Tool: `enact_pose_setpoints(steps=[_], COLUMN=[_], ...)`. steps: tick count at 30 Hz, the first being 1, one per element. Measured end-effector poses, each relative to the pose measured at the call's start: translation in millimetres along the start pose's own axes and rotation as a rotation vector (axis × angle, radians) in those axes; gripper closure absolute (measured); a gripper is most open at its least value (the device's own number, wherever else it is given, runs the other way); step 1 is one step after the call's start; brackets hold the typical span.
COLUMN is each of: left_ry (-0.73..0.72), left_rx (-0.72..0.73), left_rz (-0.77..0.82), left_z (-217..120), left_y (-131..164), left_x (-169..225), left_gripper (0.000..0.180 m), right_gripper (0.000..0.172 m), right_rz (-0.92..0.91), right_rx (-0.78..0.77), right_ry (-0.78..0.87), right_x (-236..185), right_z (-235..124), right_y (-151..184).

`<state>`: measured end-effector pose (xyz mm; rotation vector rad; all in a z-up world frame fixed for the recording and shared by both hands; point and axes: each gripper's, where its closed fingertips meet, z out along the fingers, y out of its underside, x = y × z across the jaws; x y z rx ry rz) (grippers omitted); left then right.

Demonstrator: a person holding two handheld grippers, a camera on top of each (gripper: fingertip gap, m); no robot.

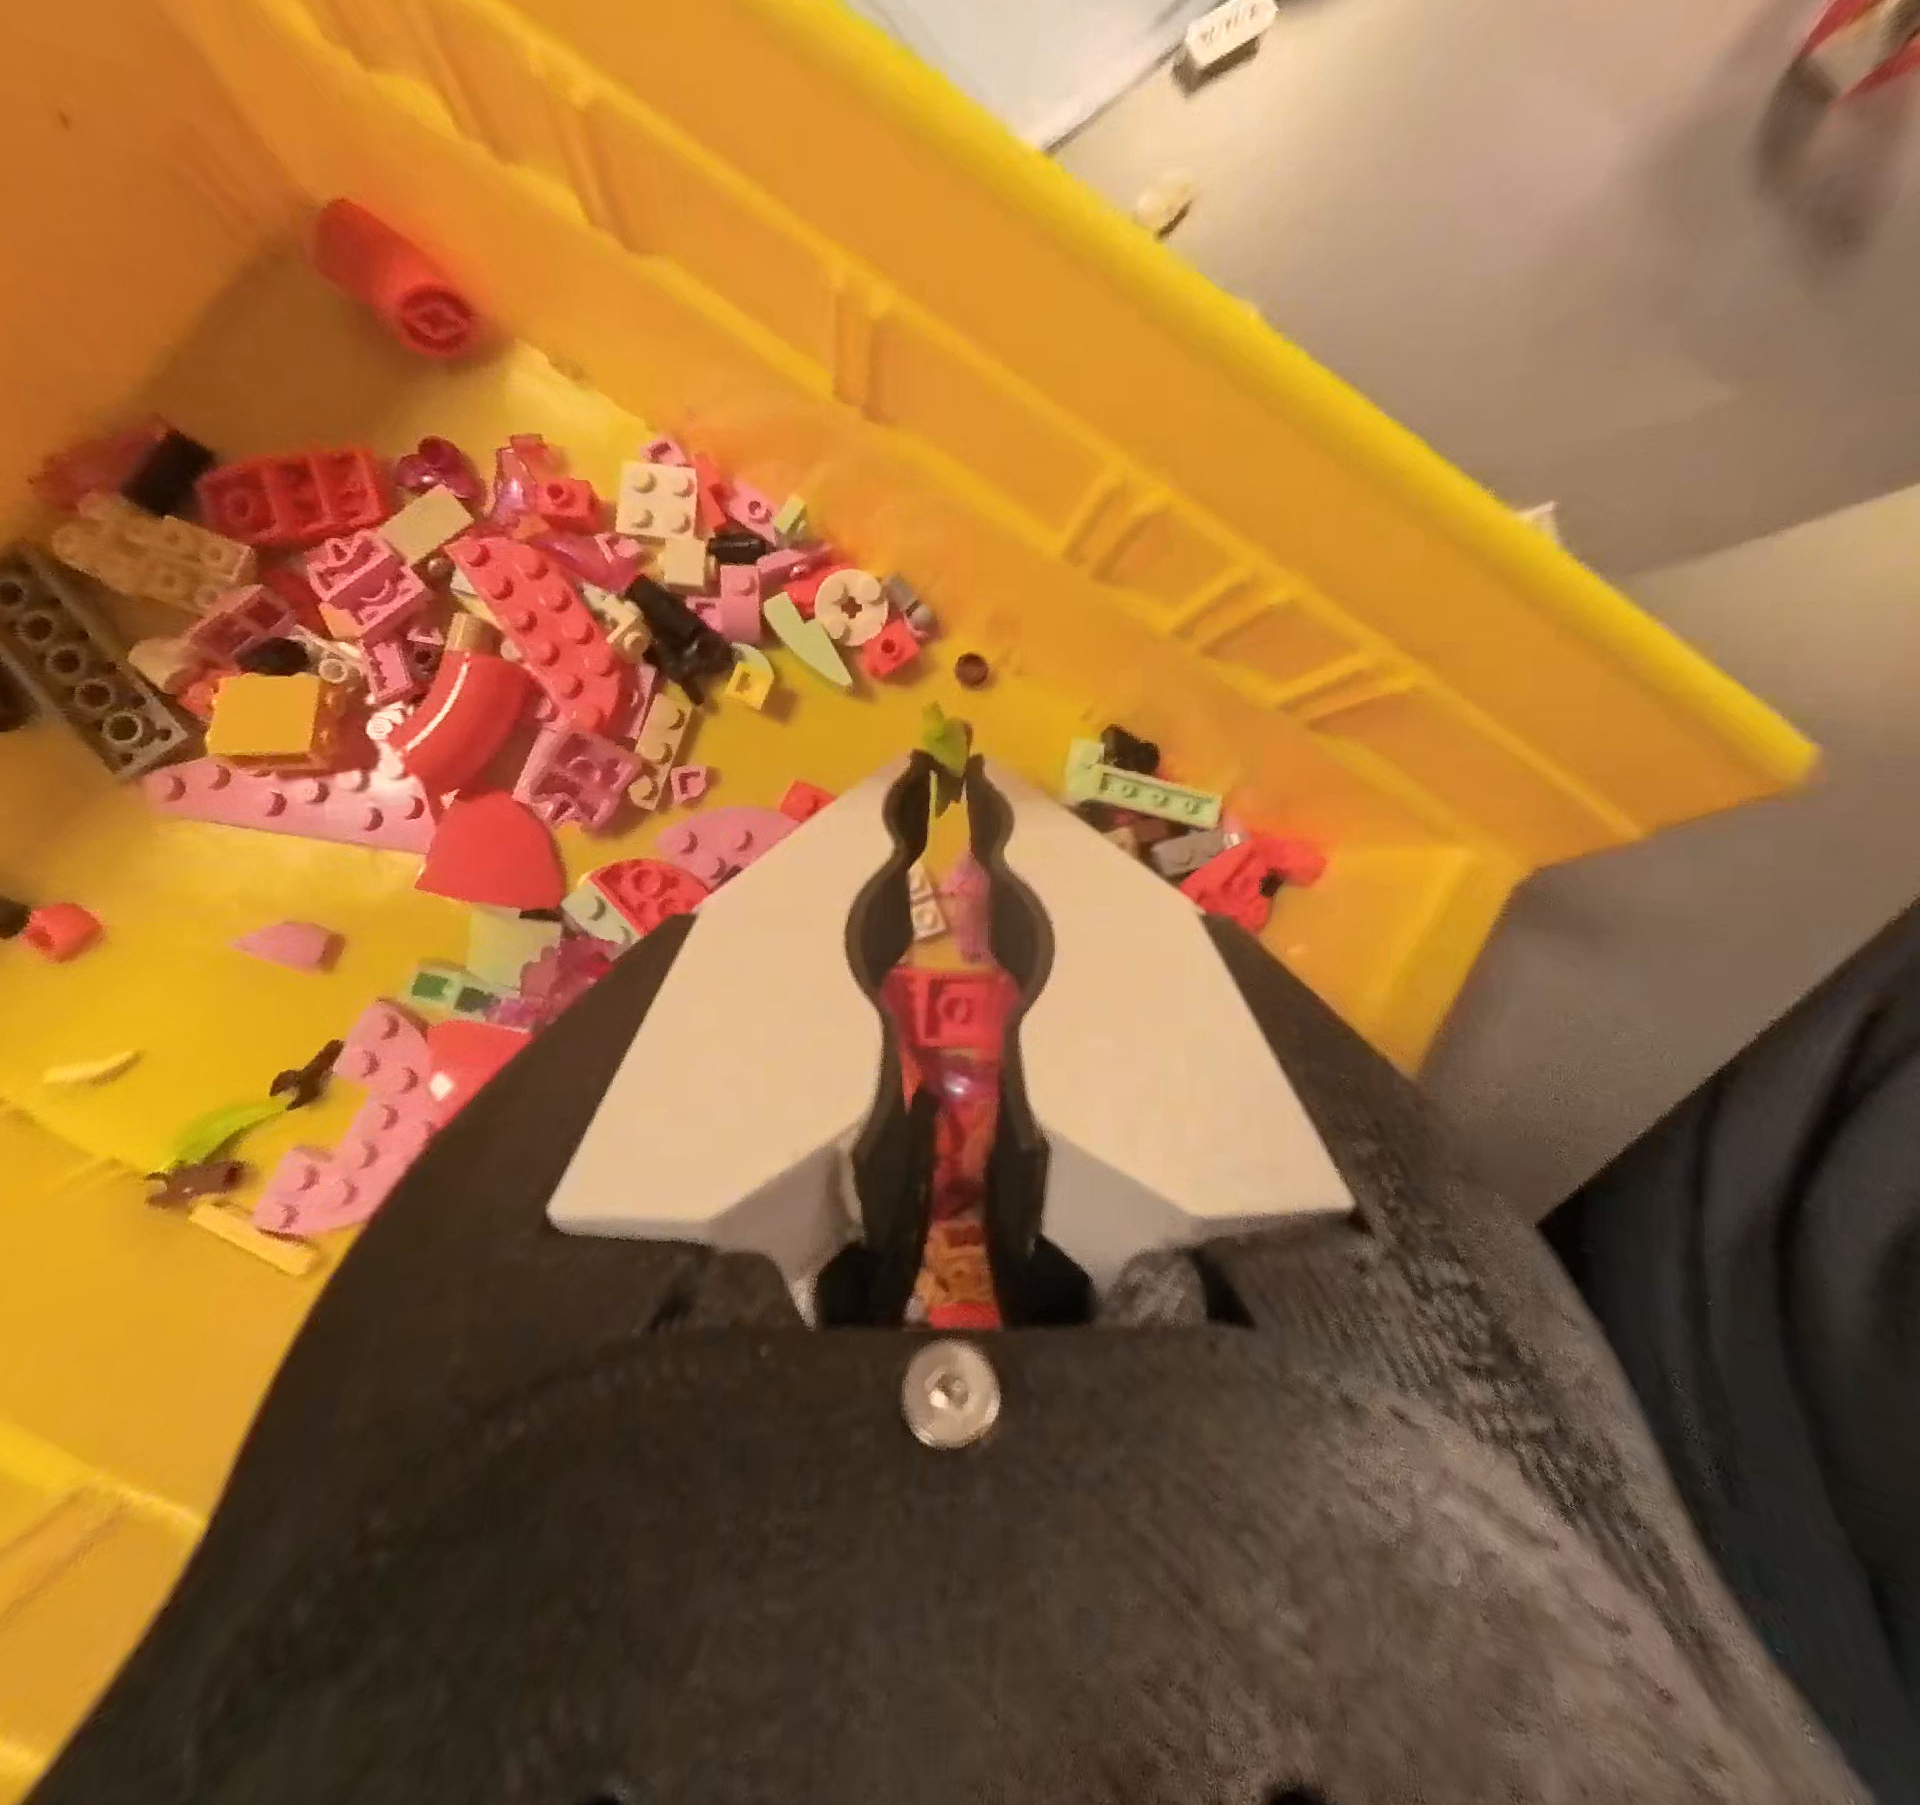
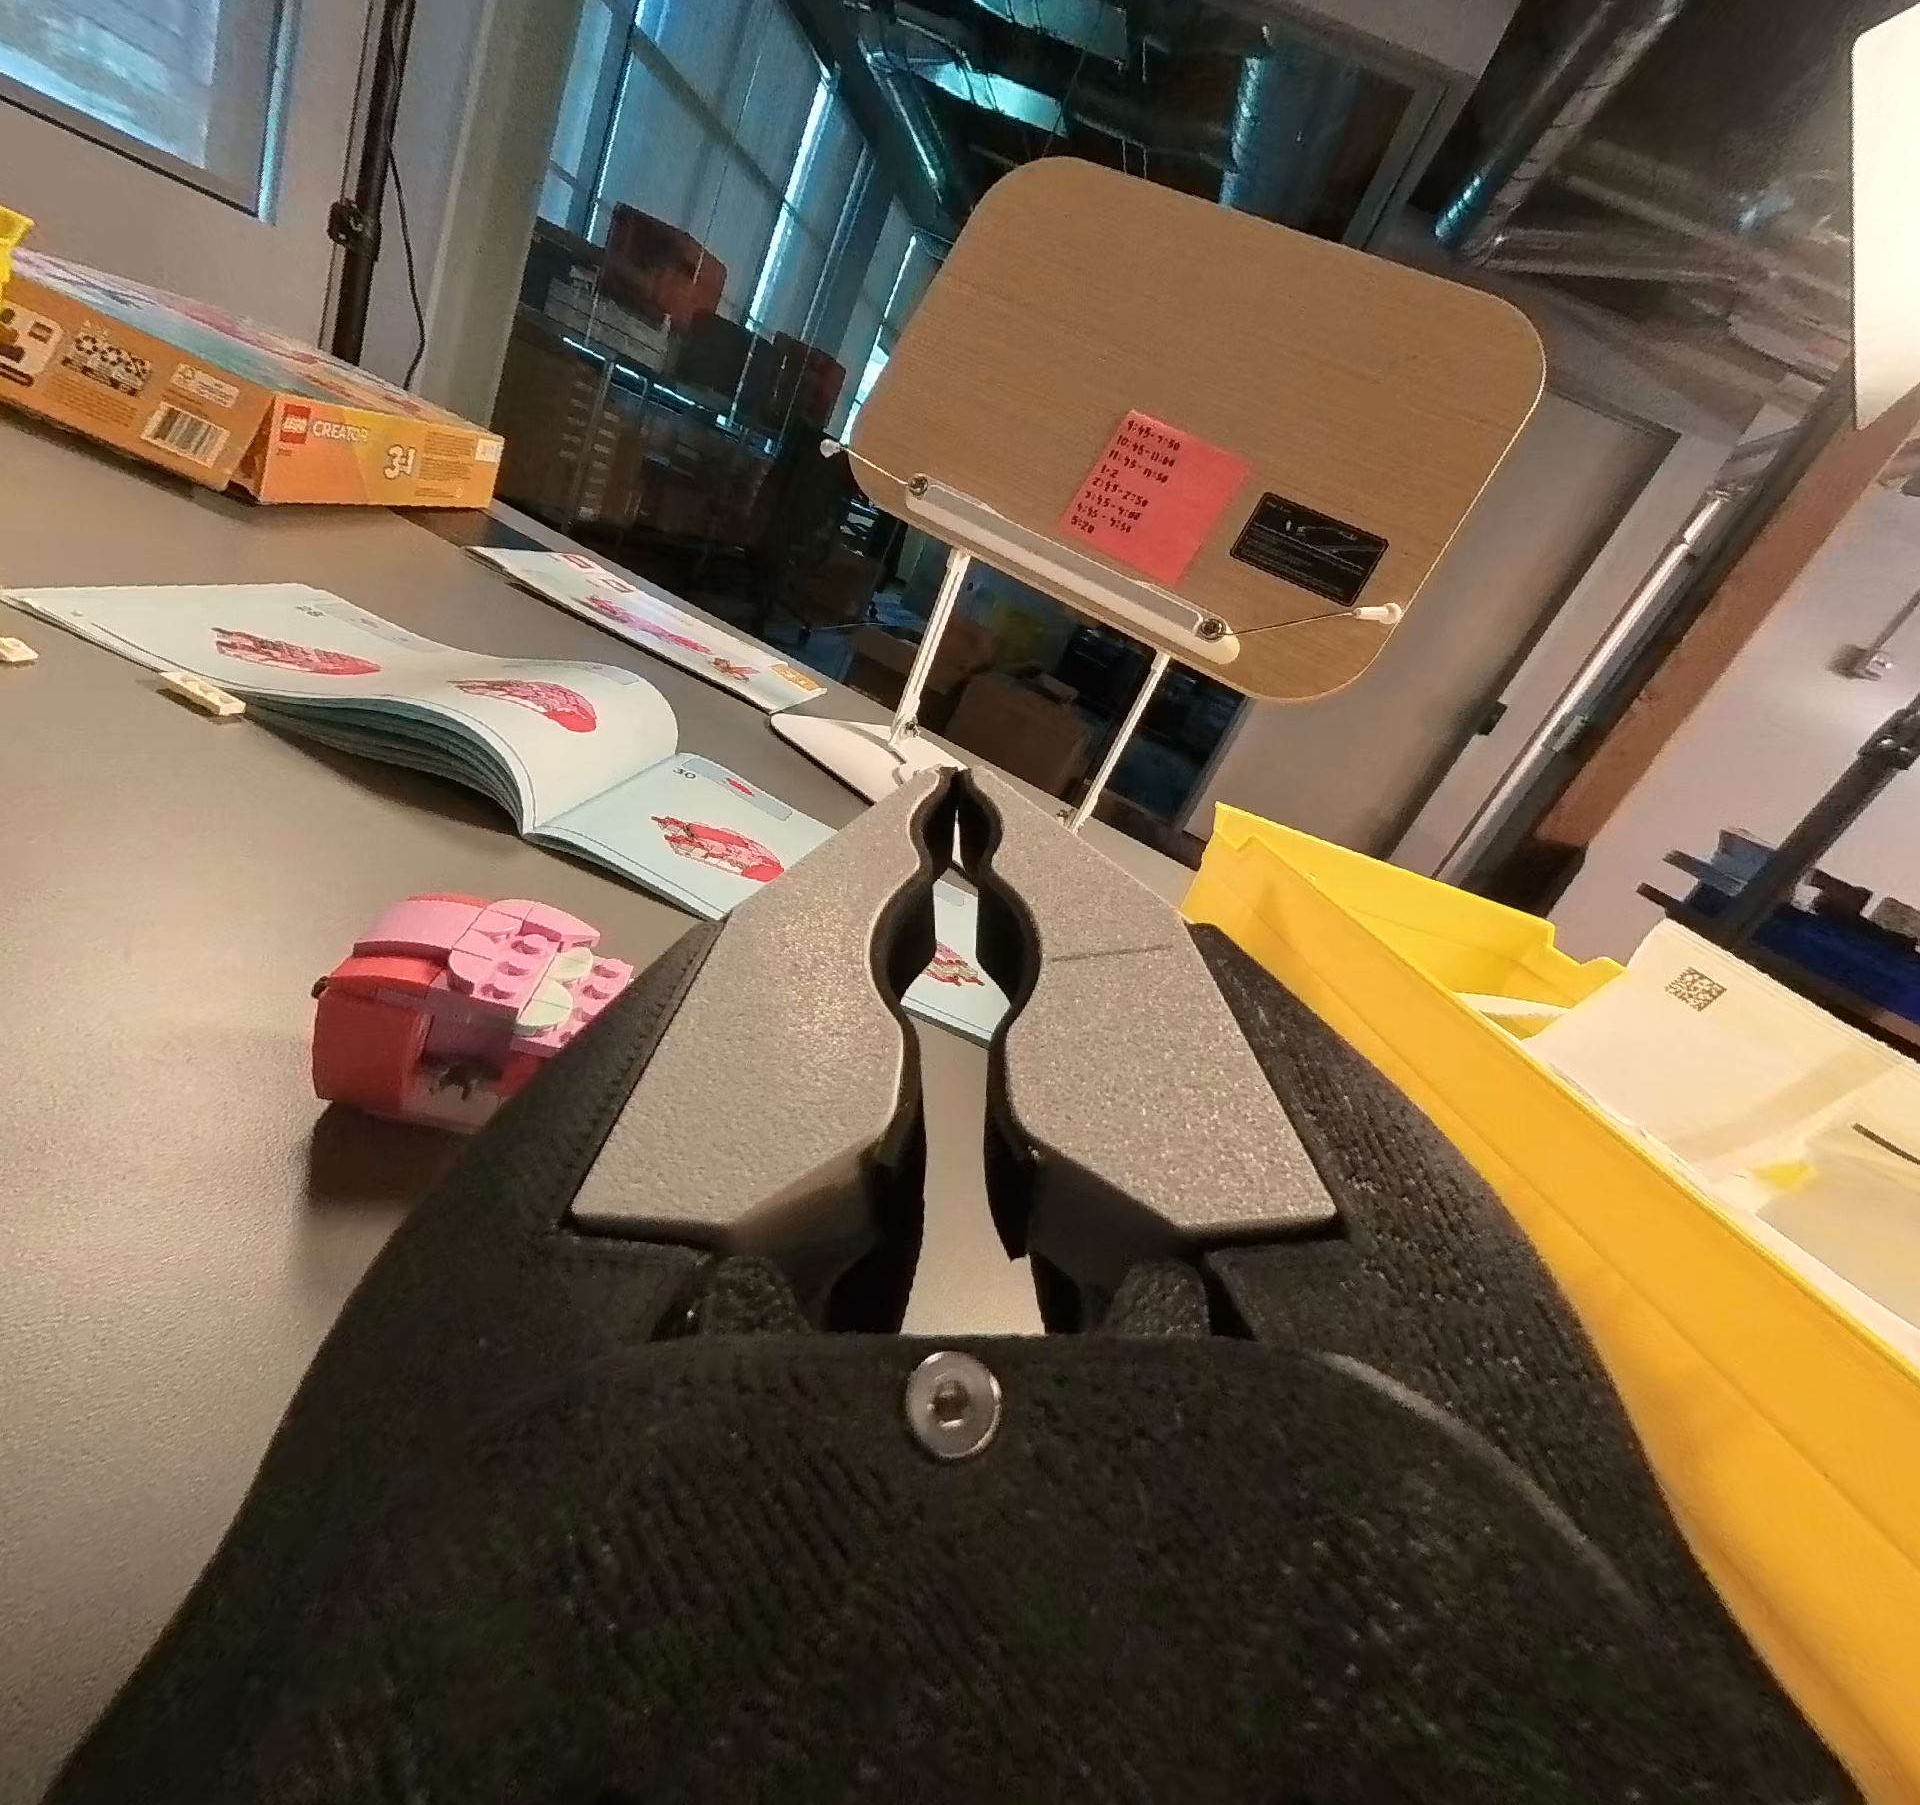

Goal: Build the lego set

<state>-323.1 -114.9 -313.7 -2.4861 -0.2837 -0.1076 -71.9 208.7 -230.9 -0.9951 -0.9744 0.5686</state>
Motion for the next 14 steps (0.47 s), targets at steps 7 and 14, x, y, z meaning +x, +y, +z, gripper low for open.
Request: enact_pose_setpoints(steps=[7, 14], left_ry=[0.178, 0.814], left_rx=[0.339, 0.78], left_rz=[-0.132, -0.31], left_z=[-36.1, -115.2], left_y=[-45.1, -99.5], left_x=[17.4, 71.0], left_gripper=[0.175, 0.176], right_gripper=[0.166, 0.144], right_rz=[0.021, 0.066], right_rx=[0.075, 0.347], right_ry=[-0.167, -0.868], right_x=[-33.1, -203.7], right_z=[4.1, 26.5], right_y=[-21.6, -173.6])
